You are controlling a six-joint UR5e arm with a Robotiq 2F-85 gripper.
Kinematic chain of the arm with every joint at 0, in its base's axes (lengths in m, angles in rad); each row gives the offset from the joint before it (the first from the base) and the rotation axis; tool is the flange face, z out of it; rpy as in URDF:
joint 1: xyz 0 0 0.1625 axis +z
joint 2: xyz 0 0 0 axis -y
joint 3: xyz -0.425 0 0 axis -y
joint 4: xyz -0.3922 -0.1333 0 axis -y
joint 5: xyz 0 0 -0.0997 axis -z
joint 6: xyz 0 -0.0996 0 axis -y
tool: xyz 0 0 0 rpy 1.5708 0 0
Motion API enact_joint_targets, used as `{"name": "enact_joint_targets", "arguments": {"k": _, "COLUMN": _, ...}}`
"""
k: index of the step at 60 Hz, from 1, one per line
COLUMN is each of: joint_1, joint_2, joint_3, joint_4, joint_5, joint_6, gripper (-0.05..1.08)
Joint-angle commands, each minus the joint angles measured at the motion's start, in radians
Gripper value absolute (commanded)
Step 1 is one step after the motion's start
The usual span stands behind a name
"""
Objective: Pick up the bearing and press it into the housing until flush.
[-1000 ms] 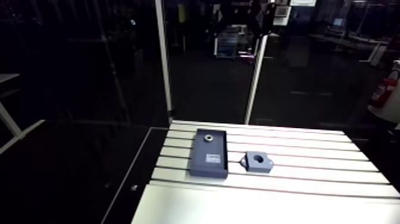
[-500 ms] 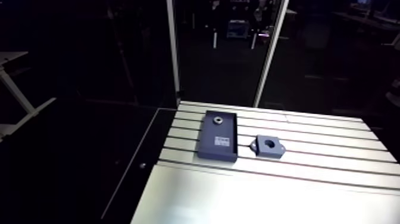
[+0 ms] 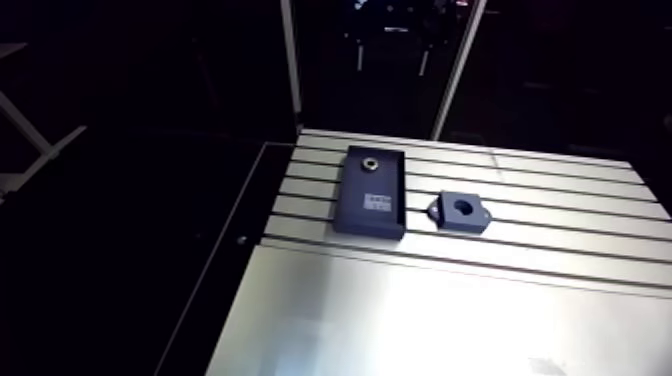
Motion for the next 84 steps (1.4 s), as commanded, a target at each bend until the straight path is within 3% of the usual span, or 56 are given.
{"name": "enact_joint_targets", "arguments": {"k": 1, "joint_1": 0.000, "joint_2": 0.056, "joint_3": 0.003, "joint_4": -0.031, "joint_5": -0.003, "joint_6": 0.060, "gripper": 0.01}}
{"name": "enact_joint_targets", "arguments": {"k": 20, "joint_1": 0.000, "joint_2": 0.110, "joint_3": 0.011, "joint_4": -0.093, "joint_5": 0.003, "joint_6": 0.058, "gripper": 0.01}}
{"name": "enact_joint_targets", "arguments": {"k": 41, "joint_1": 0.000, "joint_2": 0.159, "joint_3": 0.018, "joint_4": -0.139, "joint_5": -0.001, "joint_6": 0.057, "gripper": 0.01}}
{"name": "enact_joint_targets", "arguments": {"k": 84, "joint_1": 0.000, "joint_2": 0.198, "joint_3": 0.052, "joint_4": -0.190, "joint_5": 0.002, "joint_6": 0.044, "gripper": 0.02}}
